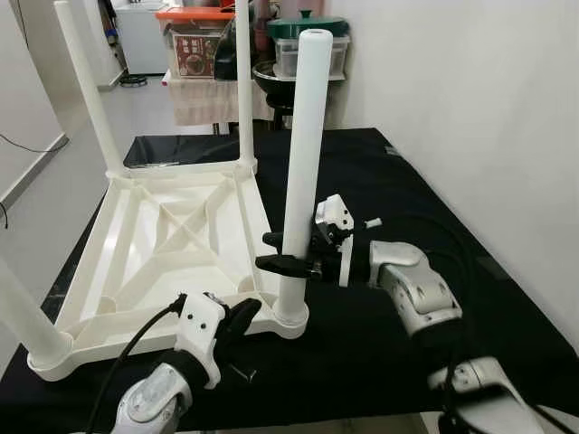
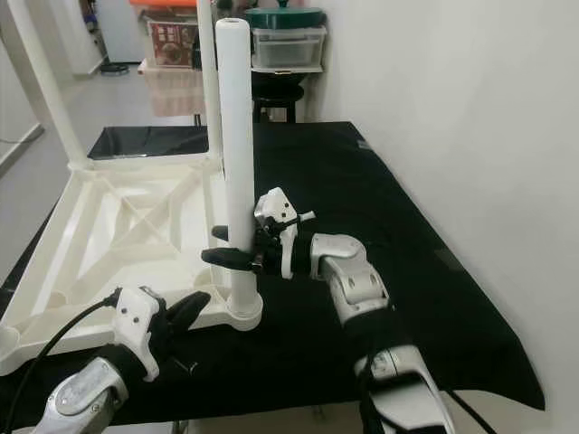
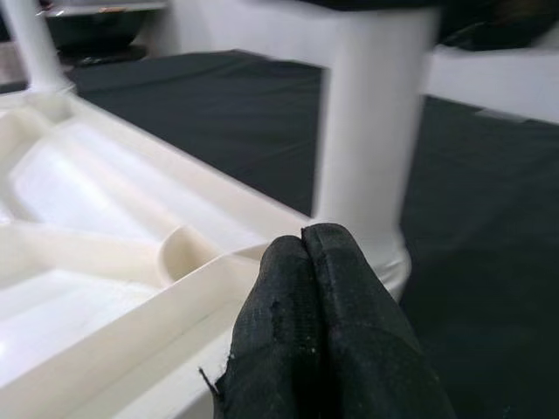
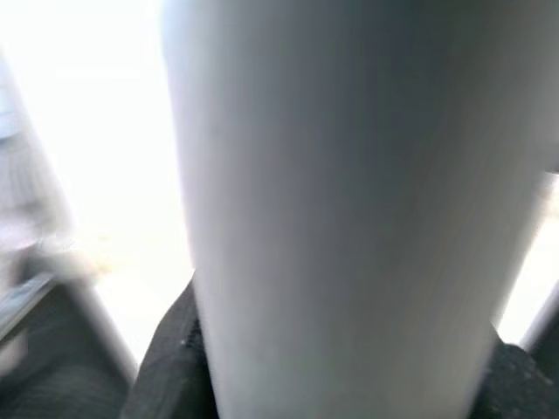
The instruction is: Building children table
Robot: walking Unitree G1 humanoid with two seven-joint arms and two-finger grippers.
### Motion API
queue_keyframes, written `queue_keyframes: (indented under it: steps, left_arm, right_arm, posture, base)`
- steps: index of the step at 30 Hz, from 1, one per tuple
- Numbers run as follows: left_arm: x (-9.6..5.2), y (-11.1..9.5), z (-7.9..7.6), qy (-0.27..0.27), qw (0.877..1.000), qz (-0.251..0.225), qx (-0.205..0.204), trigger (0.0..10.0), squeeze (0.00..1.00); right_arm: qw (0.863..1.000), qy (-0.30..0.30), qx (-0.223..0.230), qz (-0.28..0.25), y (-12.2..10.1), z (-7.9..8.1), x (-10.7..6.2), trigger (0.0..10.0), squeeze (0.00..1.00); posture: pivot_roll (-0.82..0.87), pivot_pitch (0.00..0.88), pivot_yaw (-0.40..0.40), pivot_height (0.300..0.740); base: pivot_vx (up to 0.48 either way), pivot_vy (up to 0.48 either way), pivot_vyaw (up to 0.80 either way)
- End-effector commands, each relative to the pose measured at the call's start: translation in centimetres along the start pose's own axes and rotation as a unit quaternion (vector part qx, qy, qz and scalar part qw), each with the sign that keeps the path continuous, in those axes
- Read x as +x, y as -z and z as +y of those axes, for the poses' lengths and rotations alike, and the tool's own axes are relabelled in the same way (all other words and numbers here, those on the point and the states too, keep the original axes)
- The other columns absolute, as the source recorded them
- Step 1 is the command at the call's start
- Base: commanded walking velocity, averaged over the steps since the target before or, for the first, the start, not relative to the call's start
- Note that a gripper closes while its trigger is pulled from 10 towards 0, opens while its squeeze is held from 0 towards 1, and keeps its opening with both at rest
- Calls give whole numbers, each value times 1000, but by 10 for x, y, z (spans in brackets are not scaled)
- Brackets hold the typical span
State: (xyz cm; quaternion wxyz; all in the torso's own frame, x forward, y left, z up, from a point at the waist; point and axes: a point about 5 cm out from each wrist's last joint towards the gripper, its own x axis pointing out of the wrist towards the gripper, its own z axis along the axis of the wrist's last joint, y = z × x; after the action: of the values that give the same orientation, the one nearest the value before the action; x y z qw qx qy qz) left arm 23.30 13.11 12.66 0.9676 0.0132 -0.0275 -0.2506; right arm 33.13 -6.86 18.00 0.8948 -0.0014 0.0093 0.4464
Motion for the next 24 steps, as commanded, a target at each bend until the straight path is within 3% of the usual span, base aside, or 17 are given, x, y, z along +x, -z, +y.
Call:
queue_keyframes:
  steps: [1,2,7,13,14,15,16,19,23,24]
  left_arm:
    - [-1,1,0,4,1000,6,-3,10000,0]
    - [-1,1,1,4,1000,7,-3,10000,0]
    - [-2,2,2,4,1000,8,-6,10000,0]
    - [-1,1,2,6,1000,7,-6,10000,0]
    - [-1,0,3,-1,1000,6,-4,10000,0]
    - [-1,0,3,-1,1000,6,-4,10000,0]
    - [0,0,3,-3,1000,5,-4,10000,0]
    - [0,0,3,-3,1000,5,-5,10000,0]
    - [2,1,3,0,1000,5,-7,10000,0]
    - [2,1,3,0,1000,5,-7,10000,0]
  right_arm:
    - [986,144,31,75,35,17,-4,0,0]
    - [983,161,21,86,40,29,-5,0,0]
    - [980,186,43,62,32,15,-4,0,0]
    - [983,159,46,77,36,23,3,0,0]
    - [982,165,46,81,34,26,4,10000,0]
    - [982,165,46,81,34,26,4,10000,0]
    - [983,162,52,75,30,29,4,10000,1000]
    - [986,144,53,67,26,31,6,10000,1000]
    - [997,51,39,41,15,26,10,10000,1000]
    - [997,51,39,41,15,26,10,10000,1000]
  posture:
    - [23,0,-33,740]
    - [25,0,-30,740]
    - [12,0,-17,740]
    - [17,0,-27,740]
    - [18,0,-25,740]
    - [18,0,-25,740]
    - [23,0,-29,740]
    - [23,0,-29,740]
    - [19,0,-29,740]
    - [19,0,-29,740]
  base:
    - [0,0,0]
    - [0,0,0]
    - [0,0,0]
    - [0,0,0]
    - [0,0,0]
    - [0,0,0]
    - [0,0,0]
    - [0,0,0]
    - [0,0,0]
    - [0,0,0]
